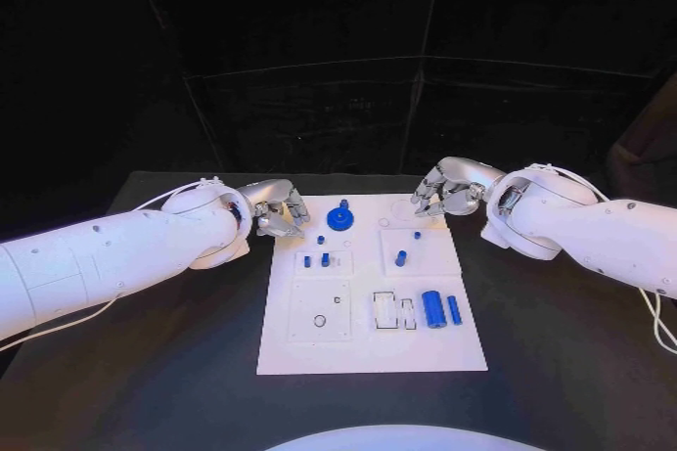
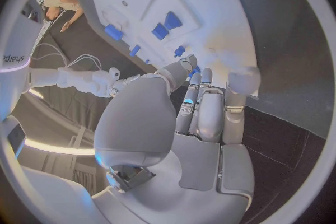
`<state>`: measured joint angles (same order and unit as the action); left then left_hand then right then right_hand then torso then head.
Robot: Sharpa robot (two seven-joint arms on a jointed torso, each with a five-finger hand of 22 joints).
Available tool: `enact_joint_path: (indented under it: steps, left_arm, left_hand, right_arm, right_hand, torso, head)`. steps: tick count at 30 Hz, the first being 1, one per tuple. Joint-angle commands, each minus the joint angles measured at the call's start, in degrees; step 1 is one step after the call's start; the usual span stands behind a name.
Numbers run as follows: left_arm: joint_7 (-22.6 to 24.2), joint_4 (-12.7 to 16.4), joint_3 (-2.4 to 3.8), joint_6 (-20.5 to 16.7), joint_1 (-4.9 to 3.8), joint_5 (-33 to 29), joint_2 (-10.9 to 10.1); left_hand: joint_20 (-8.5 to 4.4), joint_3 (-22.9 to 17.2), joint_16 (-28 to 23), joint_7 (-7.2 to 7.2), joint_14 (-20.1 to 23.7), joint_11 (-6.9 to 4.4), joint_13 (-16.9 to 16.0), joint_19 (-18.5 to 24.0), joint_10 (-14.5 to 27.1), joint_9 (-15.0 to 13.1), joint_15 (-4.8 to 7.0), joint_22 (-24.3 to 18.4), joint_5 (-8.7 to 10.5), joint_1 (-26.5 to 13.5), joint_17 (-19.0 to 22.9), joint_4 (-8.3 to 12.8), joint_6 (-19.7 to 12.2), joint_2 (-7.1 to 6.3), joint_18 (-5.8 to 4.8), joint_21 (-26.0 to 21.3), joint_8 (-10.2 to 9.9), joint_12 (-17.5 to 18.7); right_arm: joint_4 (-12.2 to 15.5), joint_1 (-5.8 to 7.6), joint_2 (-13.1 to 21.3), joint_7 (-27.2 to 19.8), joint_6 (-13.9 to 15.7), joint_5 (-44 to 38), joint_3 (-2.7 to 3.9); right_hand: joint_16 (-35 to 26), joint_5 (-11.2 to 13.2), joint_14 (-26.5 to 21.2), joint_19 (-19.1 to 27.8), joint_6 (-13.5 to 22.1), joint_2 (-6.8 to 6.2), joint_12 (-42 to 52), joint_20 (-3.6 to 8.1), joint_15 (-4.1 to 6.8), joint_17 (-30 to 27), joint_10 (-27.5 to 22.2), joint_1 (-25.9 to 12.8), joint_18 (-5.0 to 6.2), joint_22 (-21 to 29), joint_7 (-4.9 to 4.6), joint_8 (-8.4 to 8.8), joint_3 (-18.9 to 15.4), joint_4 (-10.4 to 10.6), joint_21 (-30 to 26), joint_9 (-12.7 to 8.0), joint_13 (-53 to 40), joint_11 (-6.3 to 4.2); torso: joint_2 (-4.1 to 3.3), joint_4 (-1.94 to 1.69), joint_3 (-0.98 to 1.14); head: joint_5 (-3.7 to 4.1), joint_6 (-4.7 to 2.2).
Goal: Assemble the parts on the task board
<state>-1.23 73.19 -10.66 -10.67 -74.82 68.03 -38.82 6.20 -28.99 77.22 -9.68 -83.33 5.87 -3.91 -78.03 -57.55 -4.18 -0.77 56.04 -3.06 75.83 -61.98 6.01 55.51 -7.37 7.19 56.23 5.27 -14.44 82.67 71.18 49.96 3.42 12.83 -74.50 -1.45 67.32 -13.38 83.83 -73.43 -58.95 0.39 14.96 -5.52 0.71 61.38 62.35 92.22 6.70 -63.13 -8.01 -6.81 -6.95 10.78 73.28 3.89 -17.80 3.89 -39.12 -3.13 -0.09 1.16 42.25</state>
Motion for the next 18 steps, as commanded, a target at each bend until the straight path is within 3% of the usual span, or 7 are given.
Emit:
enact_joint_path:
  steps: [1, 5, 8, 12, 18]
  left_arm:
    - [14.35, 1.78, 0.04, -5.51, -0.12, -23.84, -1.66]
    - [22.70, 4.44, 0.00, -3.44, -0.11, -45.72, -4.03]
    - [25.73, 6.07, -0.02, -2.15, -0.10, -54.76, -5.37]
    - [27.89, 7.91, -0.06, -1.14, -0.08, -61.36, -7.02]
    - [29.04, 9.22, -0.10, -0.98, -0.07, -64.26, -8.33]
  left_hand:
    - [0.28, -0.73, -3.04, -0.30, 2.10, 0.41, -0.09, 2.57, -0.28, 0.01, -0.25, -4.71, 0.19, -0.05, 5.57, -0.42, 1.04, 0.76, 1.46, -5.14, 0.43, -0.64]
    - [0.56, -1.03, -8.35, -0.43, 7.06, 0.53, -0.12, 8.36, -0.16, 0.21, -0.40, -13.48, 0.13, -0.34, 14.55, -0.61, 1.45, 1.13, 3.26, -15.13, 0.56, -1.60]
    - [0.63, -0.77, -10.24, -0.45, 8.95, 0.47, -0.22, 9.32, -0.46, 0.27, -0.45, -14.02, 0.09, -0.57, 17.75, -0.73, 1.47, 1.25, 3.31, -16.04, 0.56, -2.26]
    - [0.61, -0.38, -12.32, -0.36, 11.03, 0.29, -0.41, 10.18, -1.19, 0.22, -0.37, -14.53, 0.07, -0.69, 21.39, -0.78, 1.95, 1.51, 3.35, -16.90, 0.84, -3.28]
    - [0.56, -0.23, -12.92, -0.30, 11.66, 0.19, -0.46, 10.40, -1.44, 0.17, -0.31, -14.75, 0.07, -0.58, 22.51, -0.68, 2.36, 1.65, 3.37, -17.22, 1.10, -3.73]
  right_arm:
    - [0.32, -0.42, -0.16, 3.99, -1.14, -15.32, -0.02]
    - [0.43, -1.45, -0.46, 4.88, -1.05, -21.12, -0.06]
    - [0.51, -2.33, -0.60, 5.29, -1.19, -23.71, -0.07]
    - [0.61, -3.23, -0.84, 5.43, -1.56, -25.76, -0.08]
    - [0.84, -3.76, -1.11, 5.37, -2.38, -26.70, -0.09]
  right_hand:
    - [0.32, 1.12, 1.52, -0.50, -0.62, -0.09, -1.10, 0.01, -0.08, 0.21, 0.43, 0.87, -0.95, -0.46, 0.09, 0.51, 0.68, 0.01, 0.33, -0.06, 1.73, 0.09]
    - [0.48, 1.59, 1.49, -0.52, -0.55, -0.65, -2.60, -0.14, -0.31, 0.28, -0.14, 0.98, -1.00, -0.68, -0.02, 1.04, 1.03, 0.12, 0.48, -0.11, 3.68, 0.42]
    - [0.37, 1.82, 1.40, -0.36, -0.42, -1.05, -3.36, -0.27, -0.49, 0.08, -0.55, 0.82, -0.97, -0.56, -0.13, 1.39, 1.13, 0.26, 0.39, -0.13, 4.77, 0.63]
    - [0.03, 2.05, 1.22, -0.02, -0.14, -1.66, -4.34, -0.51, -0.81, -0.40, -1.33, 0.60, -0.89, -0.24, -0.38, 1.92, 1.27, 0.32, 0.15, -0.14, 6.27, 1.04]
    - [-0.06, 2.12, 1.13, 0.13, 0.08, -1.88, -4.97, -0.66, -0.90, -0.58, -1.75, 0.85, -0.84, -0.14, -0.48, 2.40, 1.79, 0.09, 0.05, -0.13, 7.63, 1.18]
  torso:
    - [-0.08, 0.11, 0.03]
    - [-0.07, 0.10, -0.01]
    - [-0.06, 0.02, -0.09]
    - [-0.03, 0.01, -0.05]
    - [-0.04, 0.07, -0.05]
  head:
    - [0.78, -0.32]
    - [1.37, -0.59]
    - [1.86, -0.67]
    - [1.91, -0.67]
    - [1.91, -0.80]
